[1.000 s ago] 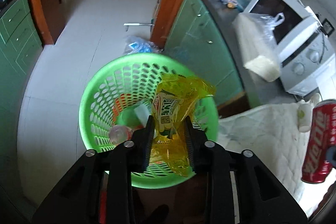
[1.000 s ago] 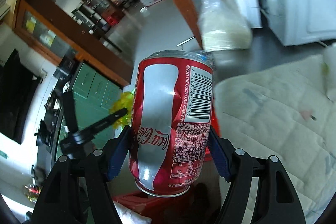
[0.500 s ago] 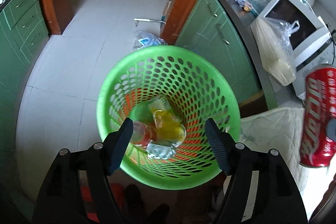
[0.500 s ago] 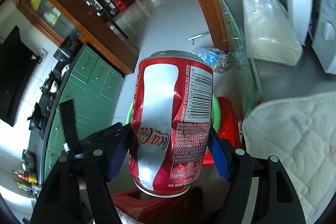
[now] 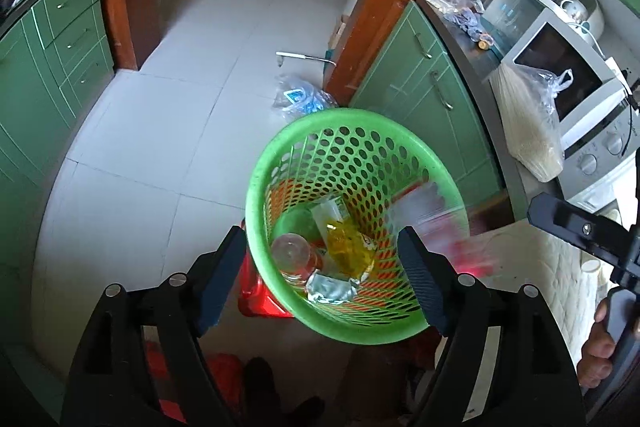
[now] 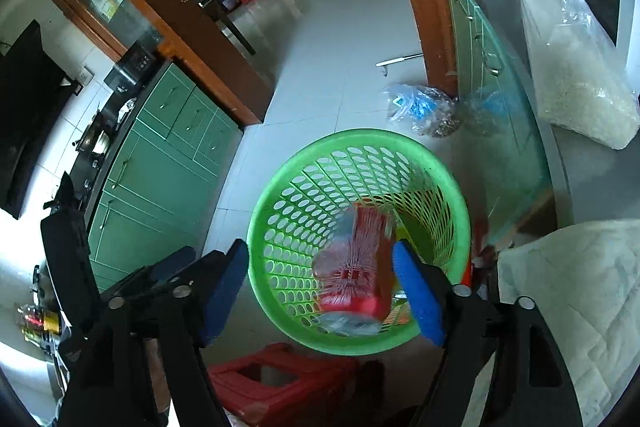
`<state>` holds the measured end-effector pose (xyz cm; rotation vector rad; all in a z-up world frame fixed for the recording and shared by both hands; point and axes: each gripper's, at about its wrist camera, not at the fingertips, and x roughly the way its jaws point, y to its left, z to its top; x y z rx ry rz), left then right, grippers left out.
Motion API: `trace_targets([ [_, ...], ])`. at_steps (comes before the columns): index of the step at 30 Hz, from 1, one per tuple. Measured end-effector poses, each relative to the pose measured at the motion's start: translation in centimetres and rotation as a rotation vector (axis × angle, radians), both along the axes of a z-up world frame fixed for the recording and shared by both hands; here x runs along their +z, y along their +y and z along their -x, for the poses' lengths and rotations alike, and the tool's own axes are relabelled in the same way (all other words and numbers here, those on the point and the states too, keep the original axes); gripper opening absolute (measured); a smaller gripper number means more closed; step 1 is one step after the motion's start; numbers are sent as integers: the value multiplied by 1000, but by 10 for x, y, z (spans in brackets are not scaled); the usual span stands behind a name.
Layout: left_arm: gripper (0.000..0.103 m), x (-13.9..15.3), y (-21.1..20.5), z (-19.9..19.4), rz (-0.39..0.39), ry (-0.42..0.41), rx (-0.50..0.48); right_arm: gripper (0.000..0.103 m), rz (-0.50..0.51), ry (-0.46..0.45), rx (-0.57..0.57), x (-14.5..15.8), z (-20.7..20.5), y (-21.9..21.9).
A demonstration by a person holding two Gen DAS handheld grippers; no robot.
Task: Collect trash
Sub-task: 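Move the left gripper to the white paper cup while the right reaches the milk carton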
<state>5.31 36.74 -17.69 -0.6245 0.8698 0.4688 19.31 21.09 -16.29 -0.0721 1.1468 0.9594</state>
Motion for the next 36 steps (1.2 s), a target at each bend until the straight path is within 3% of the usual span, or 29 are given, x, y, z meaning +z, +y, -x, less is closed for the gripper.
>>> trace_targets([
  [6, 80, 8, -7, -1, -13, -2, -13, 75, -5, -37, -7, 10, 7, -13],
  [14, 81, 26, -45, -19, -49, -16, -96, 80, 0, -156, -85, 42, 10, -82],
  [24, 82, 48, -132, -57, -71, -49, -271, 85, 46, -255, -260, 61, 13, -206],
  [36, 84, 65, -266, -123, -63, -62, -523, 86, 188, -277, -618, 50, -16, -394],
])
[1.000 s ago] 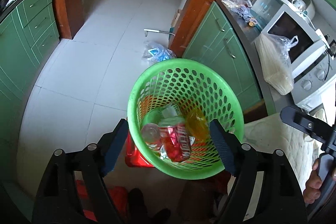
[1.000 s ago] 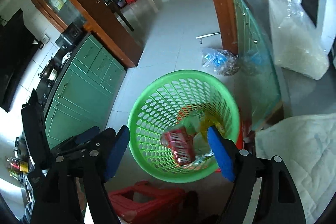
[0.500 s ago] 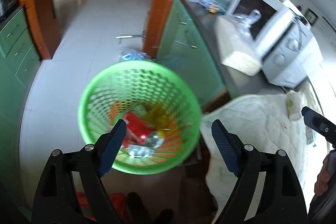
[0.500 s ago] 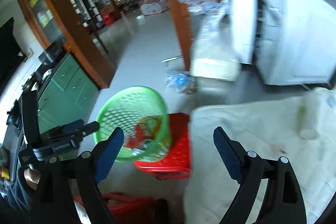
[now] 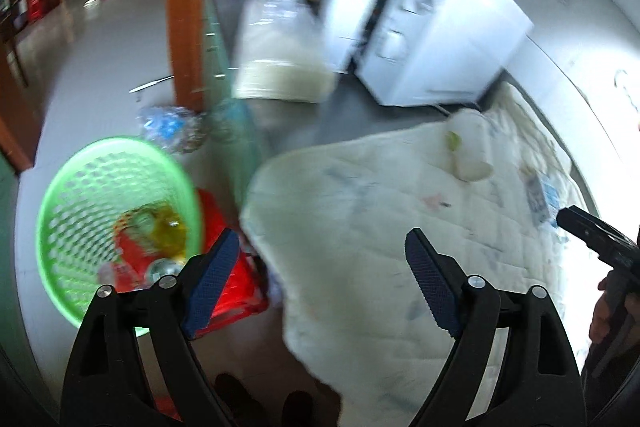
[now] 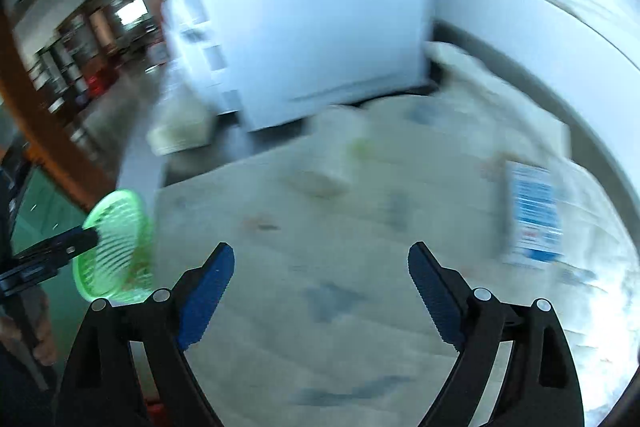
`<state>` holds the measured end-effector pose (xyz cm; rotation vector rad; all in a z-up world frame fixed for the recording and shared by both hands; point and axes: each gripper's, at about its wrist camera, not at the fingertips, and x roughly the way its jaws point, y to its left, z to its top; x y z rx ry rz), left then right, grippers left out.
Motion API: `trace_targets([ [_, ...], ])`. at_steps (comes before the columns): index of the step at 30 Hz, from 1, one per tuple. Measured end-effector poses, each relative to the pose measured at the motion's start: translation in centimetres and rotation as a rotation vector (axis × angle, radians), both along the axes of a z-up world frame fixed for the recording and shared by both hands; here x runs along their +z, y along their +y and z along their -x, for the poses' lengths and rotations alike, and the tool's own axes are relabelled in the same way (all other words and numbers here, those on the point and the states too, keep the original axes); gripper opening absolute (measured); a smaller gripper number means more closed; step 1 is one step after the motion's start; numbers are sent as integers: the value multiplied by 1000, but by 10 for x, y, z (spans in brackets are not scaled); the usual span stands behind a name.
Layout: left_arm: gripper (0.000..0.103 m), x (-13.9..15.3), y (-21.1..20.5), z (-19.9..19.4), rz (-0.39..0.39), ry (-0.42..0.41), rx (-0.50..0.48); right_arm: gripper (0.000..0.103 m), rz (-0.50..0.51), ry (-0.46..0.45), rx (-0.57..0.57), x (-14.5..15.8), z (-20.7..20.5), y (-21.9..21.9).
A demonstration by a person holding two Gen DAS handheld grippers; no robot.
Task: Collect trash
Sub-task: 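Move the left gripper to the white paper cup while the right reaches the milk carton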
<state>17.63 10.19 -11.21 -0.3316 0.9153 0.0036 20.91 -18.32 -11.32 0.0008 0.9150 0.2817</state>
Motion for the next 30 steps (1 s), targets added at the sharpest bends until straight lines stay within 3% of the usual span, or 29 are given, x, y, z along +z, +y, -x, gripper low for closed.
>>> trace_targets([
  [6, 85, 5, -58, -36, -11, 2, -102, 86, 33, 15, -155, -8, -24, -78],
  [13, 85, 10, -108, -84, -41, 16, -169, 86, 70, 73, -257, -36, -65, -122],
  [21, 87, -1, -158, -146, -91, 71, -226, 86, 77, 129, -317, -69, -98, -146],
  [30, 88, -24, -192, -193, -132, 118, -261, 86, 99, 121, -320, -71, -120, -151],
])
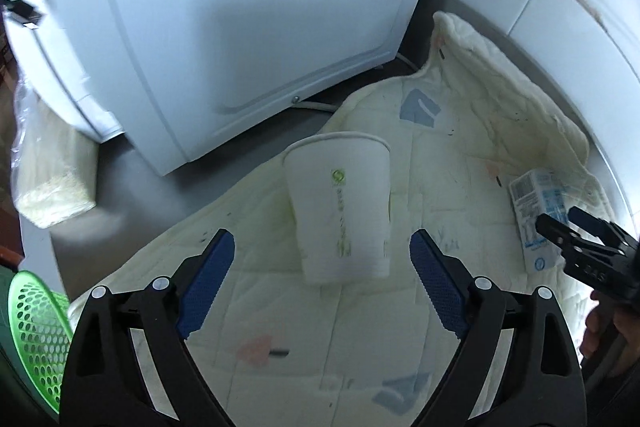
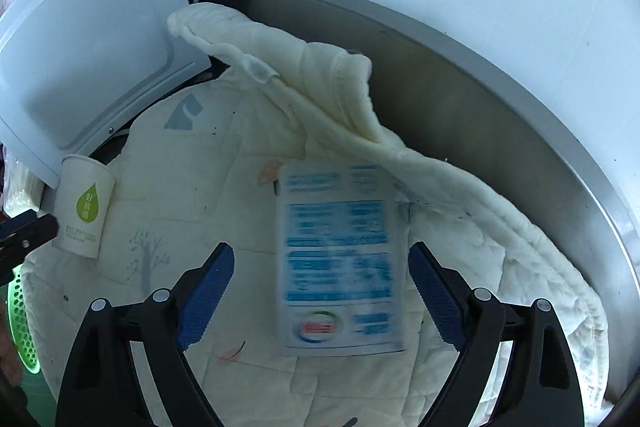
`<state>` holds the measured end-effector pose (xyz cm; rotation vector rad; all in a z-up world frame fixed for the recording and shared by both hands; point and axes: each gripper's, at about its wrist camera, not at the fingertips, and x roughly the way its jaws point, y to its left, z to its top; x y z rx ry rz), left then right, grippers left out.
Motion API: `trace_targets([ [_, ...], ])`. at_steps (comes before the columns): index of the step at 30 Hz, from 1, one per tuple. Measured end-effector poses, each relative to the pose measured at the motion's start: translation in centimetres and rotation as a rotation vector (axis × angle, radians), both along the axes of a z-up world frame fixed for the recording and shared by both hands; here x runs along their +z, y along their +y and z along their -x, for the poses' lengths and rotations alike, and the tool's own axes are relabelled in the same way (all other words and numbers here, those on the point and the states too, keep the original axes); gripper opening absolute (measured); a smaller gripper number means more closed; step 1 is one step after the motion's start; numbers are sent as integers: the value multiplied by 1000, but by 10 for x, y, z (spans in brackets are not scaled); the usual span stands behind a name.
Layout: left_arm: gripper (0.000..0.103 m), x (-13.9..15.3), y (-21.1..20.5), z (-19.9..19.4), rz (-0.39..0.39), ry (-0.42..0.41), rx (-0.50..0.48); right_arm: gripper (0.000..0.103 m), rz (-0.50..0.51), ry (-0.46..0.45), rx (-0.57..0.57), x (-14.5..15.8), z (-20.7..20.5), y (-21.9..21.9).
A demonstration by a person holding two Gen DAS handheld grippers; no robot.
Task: Collect trash
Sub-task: 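Move the left gripper to the white paper cup while the right reaches the milk carton, then grasp the white paper cup with the left gripper while the right grasps the milk carton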
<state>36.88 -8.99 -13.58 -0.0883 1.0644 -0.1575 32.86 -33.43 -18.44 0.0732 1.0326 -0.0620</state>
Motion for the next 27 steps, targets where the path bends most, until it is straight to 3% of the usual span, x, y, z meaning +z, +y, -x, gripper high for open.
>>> trace_targets([
  [7, 88, -20, -12, -25, 9, 41, -2, 85, -7, 48, -16, -18, -10, -8],
  [14, 87, -32, -18, -37, -14, 50, -6, 67, -88, 77, -32, -36, -24, -14],
  [16, 78, -34, -17, -39, -14, 53, -5, 66, -78, 70, -29, -36, -24, -12],
  [18, 64, -37, -14, -39, 9, 66, -7, 66, -65, 65, -17, -35, -21, -8],
  [27, 62, -15, 8, -4, 41, -10, 3, 66, -72, 10, 75, -12, 16, 14],
])
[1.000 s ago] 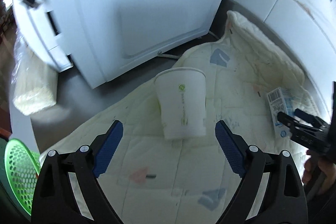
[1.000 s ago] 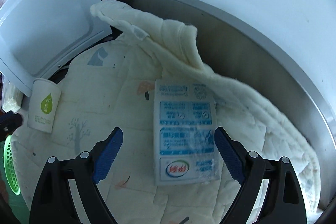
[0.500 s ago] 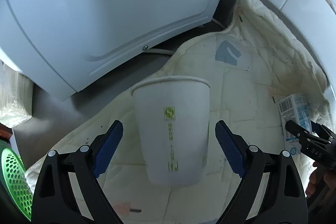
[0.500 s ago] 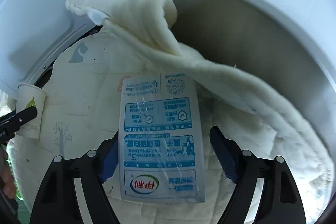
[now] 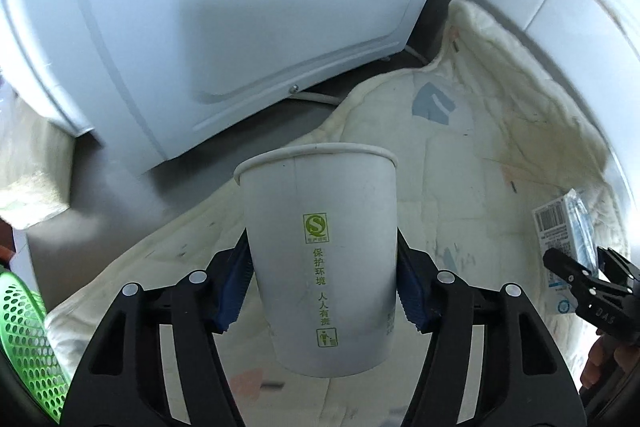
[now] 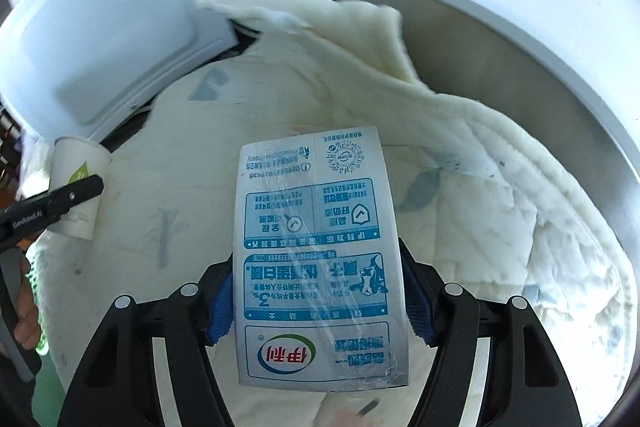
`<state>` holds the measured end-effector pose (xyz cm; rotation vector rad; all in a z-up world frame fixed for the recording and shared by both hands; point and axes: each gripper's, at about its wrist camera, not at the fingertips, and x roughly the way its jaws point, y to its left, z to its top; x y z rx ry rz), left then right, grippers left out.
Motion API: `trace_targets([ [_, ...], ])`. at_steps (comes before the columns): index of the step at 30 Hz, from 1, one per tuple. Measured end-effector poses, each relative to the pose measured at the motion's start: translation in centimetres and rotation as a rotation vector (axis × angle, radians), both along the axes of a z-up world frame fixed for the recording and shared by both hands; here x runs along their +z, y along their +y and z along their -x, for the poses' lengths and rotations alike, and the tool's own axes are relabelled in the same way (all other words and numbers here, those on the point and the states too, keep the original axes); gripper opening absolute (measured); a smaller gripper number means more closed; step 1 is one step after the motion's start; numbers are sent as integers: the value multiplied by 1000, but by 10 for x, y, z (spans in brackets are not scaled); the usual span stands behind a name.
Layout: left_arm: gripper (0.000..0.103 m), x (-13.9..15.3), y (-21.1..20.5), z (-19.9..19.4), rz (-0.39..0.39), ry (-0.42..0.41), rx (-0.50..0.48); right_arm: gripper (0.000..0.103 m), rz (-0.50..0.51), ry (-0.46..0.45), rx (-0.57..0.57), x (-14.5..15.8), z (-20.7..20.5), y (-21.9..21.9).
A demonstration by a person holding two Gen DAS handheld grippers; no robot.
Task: Collect trash
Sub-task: 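Grasp the white paper cup with the left gripper while the right grasps the milk carton, then carry the cup with the left gripper while the right carries the carton, drop both into basket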
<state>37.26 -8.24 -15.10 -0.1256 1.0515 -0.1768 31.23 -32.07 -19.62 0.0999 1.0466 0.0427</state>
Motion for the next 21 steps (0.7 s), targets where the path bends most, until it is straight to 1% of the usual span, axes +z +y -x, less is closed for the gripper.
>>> trace_targets([
  [2, 62, 9, 10, 14, 9, -25, 2, 66, -12, -11, 31, 8, 14, 6],
  [6, 62, 25, 31, 43, 19, -52, 25, 66, -34, -25, 82, 12, 33, 23],
  [11, 62, 42, 75, 88, 55, -85, 71, 66, -80, -39, 162, 27, 62, 64],
  [13, 62, 47, 95, 107, 65, -98, 98, 66, -95, -46, 204, 32, 70, 83],
  [17, 62, 54, 141, 143, 73, -117, 182, 66, -112, -55, 290, 38, 85, 124],
  [19, 62, 57, 161, 159, 66, -122, 219, 66, -117, -58, 339, 41, 92, 146],
  [21, 62, 59, 186, 178, 41, -133, 267, 66, -118, -61, 386, 45, 98, 168],
])
